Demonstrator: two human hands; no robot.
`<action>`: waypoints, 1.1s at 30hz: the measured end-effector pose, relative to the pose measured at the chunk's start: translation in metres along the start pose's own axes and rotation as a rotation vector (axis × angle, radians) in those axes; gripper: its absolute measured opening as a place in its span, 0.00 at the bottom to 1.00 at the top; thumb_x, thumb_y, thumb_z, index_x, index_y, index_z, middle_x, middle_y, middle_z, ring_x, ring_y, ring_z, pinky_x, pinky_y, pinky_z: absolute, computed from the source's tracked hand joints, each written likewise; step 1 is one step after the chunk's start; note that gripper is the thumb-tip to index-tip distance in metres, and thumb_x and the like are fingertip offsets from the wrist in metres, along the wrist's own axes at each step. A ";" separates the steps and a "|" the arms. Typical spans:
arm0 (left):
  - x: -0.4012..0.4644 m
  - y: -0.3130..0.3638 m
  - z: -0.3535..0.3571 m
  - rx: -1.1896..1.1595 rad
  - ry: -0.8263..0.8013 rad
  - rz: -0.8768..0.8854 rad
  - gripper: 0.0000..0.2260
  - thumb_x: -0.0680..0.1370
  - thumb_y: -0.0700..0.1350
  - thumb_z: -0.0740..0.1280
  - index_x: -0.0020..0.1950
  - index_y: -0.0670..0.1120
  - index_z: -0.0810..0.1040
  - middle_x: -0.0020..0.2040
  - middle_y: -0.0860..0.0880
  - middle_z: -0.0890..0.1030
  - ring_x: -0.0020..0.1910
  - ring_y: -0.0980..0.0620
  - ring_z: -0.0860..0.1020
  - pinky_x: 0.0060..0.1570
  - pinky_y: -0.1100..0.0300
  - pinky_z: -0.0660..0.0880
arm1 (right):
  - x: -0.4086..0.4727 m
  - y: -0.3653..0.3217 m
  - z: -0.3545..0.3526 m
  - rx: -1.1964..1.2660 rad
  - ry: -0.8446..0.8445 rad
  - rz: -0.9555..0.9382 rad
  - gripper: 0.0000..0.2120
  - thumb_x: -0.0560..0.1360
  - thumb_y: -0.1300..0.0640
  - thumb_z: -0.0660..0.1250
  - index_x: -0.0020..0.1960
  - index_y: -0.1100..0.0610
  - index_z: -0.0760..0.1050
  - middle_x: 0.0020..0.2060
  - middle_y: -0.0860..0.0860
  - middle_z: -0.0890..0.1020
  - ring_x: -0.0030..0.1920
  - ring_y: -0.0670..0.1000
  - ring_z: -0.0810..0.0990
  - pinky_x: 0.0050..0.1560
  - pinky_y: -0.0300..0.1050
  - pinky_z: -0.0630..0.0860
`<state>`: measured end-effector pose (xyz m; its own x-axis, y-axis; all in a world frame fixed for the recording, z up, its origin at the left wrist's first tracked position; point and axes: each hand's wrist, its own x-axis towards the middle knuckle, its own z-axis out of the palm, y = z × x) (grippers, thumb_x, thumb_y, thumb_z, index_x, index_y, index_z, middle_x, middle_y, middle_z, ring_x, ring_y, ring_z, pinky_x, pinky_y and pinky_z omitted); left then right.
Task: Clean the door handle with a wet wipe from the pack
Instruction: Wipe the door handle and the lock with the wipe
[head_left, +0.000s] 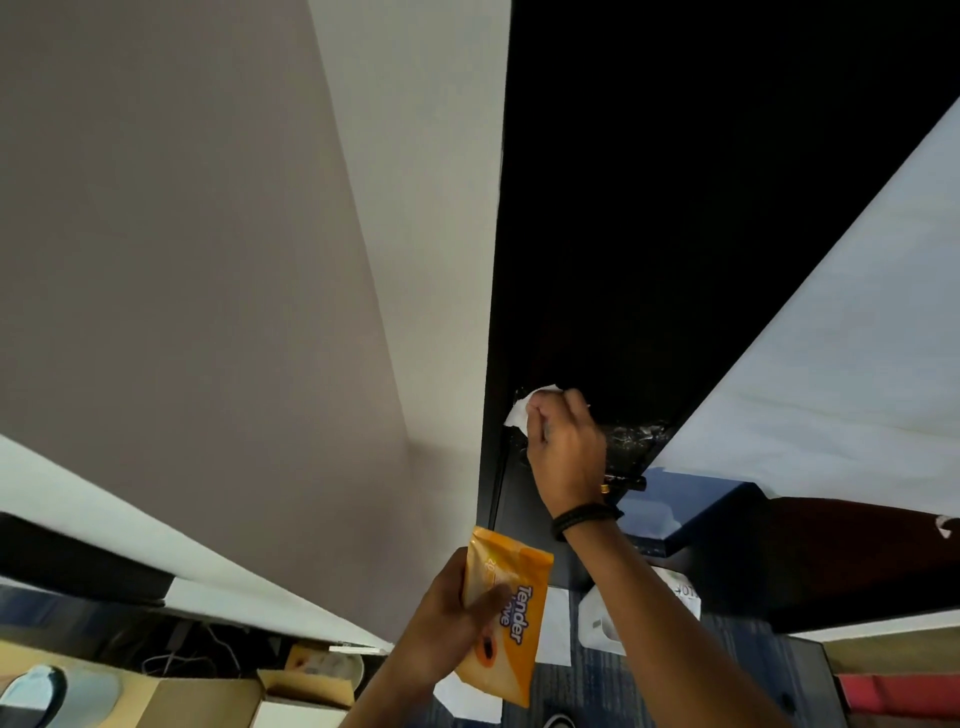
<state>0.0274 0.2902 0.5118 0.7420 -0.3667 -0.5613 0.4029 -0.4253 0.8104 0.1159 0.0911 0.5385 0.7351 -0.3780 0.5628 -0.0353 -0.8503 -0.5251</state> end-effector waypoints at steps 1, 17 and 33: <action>0.000 0.001 -0.001 0.004 0.001 -0.004 0.17 0.80 0.57 0.69 0.68 0.57 0.72 0.61 0.54 0.84 0.56 0.53 0.86 0.58 0.54 0.84 | -0.001 0.000 0.000 -0.037 -0.025 -0.015 0.00 0.78 0.62 0.72 0.49 0.59 0.81 0.49 0.56 0.80 0.39 0.54 0.82 0.35 0.46 0.82; 0.000 -0.008 -0.013 -0.009 0.043 -0.014 0.20 0.80 0.57 0.69 0.70 0.54 0.72 0.63 0.52 0.84 0.58 0.50 0.86 0.62 0.48 0.83 | 0.015 -0.008 -0.012 -0.050 -0.026 -0.083 0.02 0.78 0.63 0.73 0.48 0.59 0.84 0.49 0.54 0.83 0.46 0.54 0.83 0.45 0.47 0.83; 0.006 -0.003 -0.015 0.018 0.049 0.039 0.19 0.80 0.57 0.69 0.69 0.55 0.72 0.61 0.54 0.84 0.53 0.53 0.86 0.52 0.57 0.85 | -0.017 -0.003 -0.004 -0.119 -0.013 0.068 0.04 0.77 0.62 0.72 0.52 0.61 0.83 0.52 0.58 0.79 0.51 0.58 0.81 0.45 0.49 0.83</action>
<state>0.0389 0.3017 0.5085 0.7827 -0.3423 -0.5199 0.3635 -0.4267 0.8282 0.1006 0.0989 0.5331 0.7373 -0.4319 0.5195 -0.1645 -0.8606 -0.4820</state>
